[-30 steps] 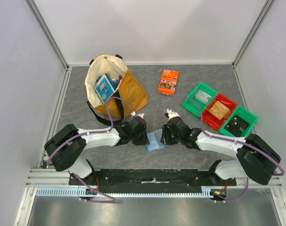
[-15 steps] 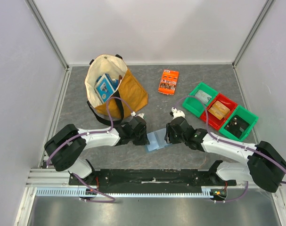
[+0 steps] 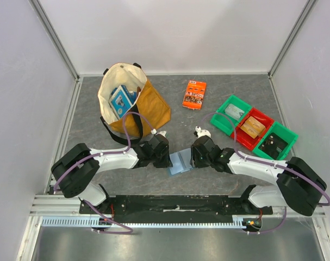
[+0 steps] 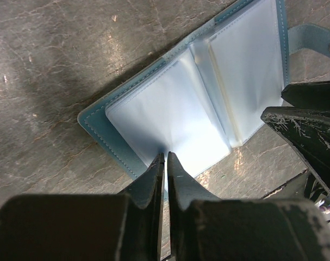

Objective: Take the credit cards out of the card holder
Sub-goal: Remove the credit card from the card holder.

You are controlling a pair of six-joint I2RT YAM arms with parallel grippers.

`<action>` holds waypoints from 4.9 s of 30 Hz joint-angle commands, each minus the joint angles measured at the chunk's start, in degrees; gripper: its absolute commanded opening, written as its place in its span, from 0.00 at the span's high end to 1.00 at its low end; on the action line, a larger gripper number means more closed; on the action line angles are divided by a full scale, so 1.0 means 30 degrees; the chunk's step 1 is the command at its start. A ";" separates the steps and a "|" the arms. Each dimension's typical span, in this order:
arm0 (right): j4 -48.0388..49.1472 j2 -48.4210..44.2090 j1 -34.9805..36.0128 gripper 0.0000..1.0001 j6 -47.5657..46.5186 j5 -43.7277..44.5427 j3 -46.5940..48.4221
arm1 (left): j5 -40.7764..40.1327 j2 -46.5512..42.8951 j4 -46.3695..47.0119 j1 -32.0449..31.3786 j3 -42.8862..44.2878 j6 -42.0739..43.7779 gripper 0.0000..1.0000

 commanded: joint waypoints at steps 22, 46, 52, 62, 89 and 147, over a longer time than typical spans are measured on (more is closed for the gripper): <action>0.1302 -0.0407 0.0073 0.63 -0.0330 -0.2699 0.1334 | 0.0080 -0.0098 0.0104 -0.0059 -0.0139 0.0275 0.90; 0.3675 0.3723 0.1977 0.52 -0.1238 -0.6772 0.3064 | -0.2934 -0.5539 0.0574 -0.0059 -0.2744 -0.1657 0.83; 0.1715 0.1764 0.1715 0.51 -0.2263 -0.3788 0.3386 | -0.2940 -0.7423 0.0455 -0.0059 -0.2602 -0.1776 0.80; 0.1213 -0.0057 -0.2561 0.57 -0.2673 -0.4134 0.1337 | -0.0068 -0.3414 0.2301 -0.0058 0.0649 -0.1717 0.78; 0.3703 0.1467 -0.4380 0.84 -0.2500 -0.7064 -0.1447 | 0.1545 0.2128 0.5259 0.0380 0.0185 -0.4499 0.61; 0.3294 0.2813 -0.3619 0.81 -0.3085 -0.7269 0.1541 | 0.3185 0.0751 1.2848 0.1084 -0.4680 -0.6287 0.98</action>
